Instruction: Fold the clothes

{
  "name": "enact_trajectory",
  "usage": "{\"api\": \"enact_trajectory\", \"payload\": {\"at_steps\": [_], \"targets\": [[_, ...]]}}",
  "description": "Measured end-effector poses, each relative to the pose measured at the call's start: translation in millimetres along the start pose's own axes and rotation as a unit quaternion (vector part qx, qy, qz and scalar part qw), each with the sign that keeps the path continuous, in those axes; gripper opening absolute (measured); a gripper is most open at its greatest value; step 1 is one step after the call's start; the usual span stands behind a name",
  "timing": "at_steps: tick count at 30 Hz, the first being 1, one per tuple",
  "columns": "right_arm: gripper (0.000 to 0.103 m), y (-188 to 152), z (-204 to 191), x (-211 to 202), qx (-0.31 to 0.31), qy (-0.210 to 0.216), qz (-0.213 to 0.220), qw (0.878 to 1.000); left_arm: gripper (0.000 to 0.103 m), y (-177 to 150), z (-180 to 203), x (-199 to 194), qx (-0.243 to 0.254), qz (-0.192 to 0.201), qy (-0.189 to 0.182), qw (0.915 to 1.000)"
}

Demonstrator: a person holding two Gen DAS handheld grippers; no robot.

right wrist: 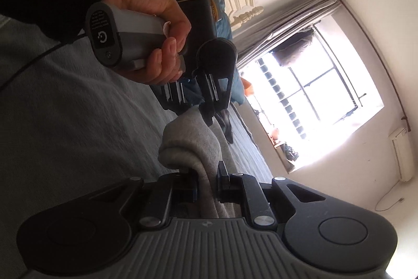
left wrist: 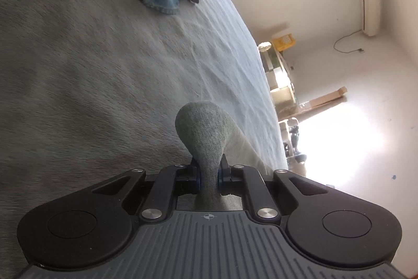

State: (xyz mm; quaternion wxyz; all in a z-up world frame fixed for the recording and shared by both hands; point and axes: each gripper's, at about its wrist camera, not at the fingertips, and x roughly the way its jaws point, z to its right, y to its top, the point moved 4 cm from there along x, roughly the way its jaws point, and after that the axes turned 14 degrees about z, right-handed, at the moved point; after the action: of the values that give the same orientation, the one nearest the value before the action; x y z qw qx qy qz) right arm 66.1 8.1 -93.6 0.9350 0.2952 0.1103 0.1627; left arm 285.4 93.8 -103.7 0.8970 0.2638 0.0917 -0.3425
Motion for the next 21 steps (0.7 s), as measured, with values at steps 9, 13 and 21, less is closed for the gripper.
{"api": "enact_trajectory", "payload": {"at_steps": [9, 13, 21], "targets": [[0.014, 73.9, -35.4, 14.1, 0.097, 0.071, 0.067, 0.991, 0.010, 36.1, -43.8, -63.1, 0.019, 0.036, 0.070, 0.9967], [0.021, 74.6, -47.2, 34.8, 0.134, 0.110, 0.042, 0.984, 0.024, 30.3, -71.1, -49.1, 0.049, 0.005, 0.113, 0.9924], [0.066, 61.9, -42.4, -23.5, 0.155, 0.115, 0.076, 0.978, 0.059, 34.6, -61.1, -80.8, 0.073, 0.063, 0.128, 0.9871]]}}
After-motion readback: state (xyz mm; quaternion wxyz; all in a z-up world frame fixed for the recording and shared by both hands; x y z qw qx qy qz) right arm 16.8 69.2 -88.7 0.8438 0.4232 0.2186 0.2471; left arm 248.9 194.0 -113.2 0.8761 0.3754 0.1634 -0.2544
